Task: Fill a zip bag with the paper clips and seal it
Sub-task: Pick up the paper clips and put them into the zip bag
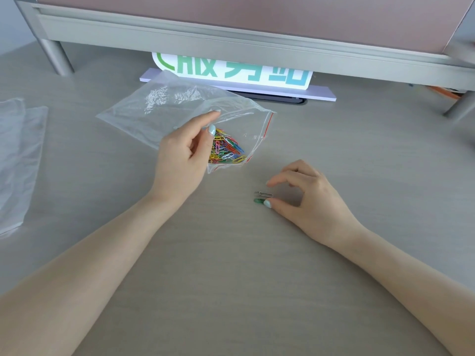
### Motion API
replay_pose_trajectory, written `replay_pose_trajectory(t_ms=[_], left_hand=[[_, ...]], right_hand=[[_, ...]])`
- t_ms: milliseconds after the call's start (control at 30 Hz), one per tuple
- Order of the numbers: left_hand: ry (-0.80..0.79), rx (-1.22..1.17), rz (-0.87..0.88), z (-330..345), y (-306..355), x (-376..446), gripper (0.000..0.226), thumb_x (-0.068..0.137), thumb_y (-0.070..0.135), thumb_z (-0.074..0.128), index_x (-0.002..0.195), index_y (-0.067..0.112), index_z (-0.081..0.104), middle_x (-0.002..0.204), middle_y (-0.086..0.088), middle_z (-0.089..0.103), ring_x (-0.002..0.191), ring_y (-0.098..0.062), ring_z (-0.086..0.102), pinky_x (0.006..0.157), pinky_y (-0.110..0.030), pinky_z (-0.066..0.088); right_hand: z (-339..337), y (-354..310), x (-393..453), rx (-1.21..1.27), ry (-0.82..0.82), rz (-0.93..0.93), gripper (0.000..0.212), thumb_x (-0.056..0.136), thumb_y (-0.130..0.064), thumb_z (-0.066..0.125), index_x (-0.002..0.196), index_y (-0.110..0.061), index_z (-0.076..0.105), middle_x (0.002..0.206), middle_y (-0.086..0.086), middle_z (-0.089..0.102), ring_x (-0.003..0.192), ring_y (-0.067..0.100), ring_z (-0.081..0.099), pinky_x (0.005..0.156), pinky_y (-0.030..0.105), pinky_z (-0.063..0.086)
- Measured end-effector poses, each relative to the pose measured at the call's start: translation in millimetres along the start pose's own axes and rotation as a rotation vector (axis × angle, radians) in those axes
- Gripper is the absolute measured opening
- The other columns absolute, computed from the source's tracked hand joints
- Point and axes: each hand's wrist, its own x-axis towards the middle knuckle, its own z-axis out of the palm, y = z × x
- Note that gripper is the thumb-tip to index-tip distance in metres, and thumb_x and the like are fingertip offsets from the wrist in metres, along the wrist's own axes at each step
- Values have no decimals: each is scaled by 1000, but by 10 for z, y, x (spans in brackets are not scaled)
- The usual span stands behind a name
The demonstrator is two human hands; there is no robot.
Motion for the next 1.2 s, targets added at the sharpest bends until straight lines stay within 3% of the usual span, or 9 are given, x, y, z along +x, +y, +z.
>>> replay_pose_trajectory(t_ms=[100,233,400,533,700,800,933,1033,1200], left_hand=[[1,-7,1,0,-3,6,31,93,5,46,120,11,60,92,-14,66,63,6,50,64,-6,33],[4,-27,-4,14,-27,12,31,93,9,47,120,12,60,78,10,58,61,11,48,63,-7,33],[-2,-45,-8,9,-33,15,31,93,12,46,120,14,60,90,17,61,69,10,51,68,-11,37],[-1,-43,-6,13,-32,8,31,93,12,46,120,14,60,82,28,55,62,8,49,64,-9,34],[6,-49,2,18,-42,9,31,93,12,46,121,15,60,80,25,57,63,7,50,64,-11,37],[5,-44,5,23,-52,7,31,93,12,46,120,15,60,66,29,56,55,1,45,60,-12,35],[13,-42,6,18,-48,1,31,94,7,46,120,15,60,67,17,56,55,2,45,60,-11,34],[8,-25,18,17,-58,3,31,94,7,45,120,15,60,65,31,56,51,1,43,57,-9,33],[8,-28,19,15,-61,-6,31,93,9,46,120,16,60,63,31,55,52,0,42,56,-9,32]], right_hand=[[3,-8,7,35,-33,32,31,78,-37,68,108,-32,67,104,-14,50,104,9,47,94,24,35],[17,-16,34,56,-83,53,30,74,-40,70,103,-38,68,104,-19,52,100,7,45,100,33,35],[38,-22,70,116,-109,71,20,75,-36,71,94,-41,70,96,-21,53,99,9,46,99,37,36],[35,-39,92,166,-136,89,12,76,-33,71,87,-37,72,90,-20,55,93,6,50,93,32,38],[-24,-87,141,230,-208,114,6,77,-24,72,81,-29,73,83,-13,61,75,-1,56,74,16,43],[-40,-129,160,136,-228,68,5,80,-21,68,81,-23,72,85,-10,63,77,2,57,77,22,47],[-39,-217,144,-113,-191,-49,12,86,-20,59,86,-21,71,92,-2,64,85,13,59,79,36,48],[-48,-268,126,-227,-195,-97,17,90,-21,54,93,-20,70,98,-1,63,90,17,58,79,36,47],[-76,-320,147,-396,-245,-181,25,95,-21,42,103,-19,66,107,0,60,98,20,56,80,31,43]])
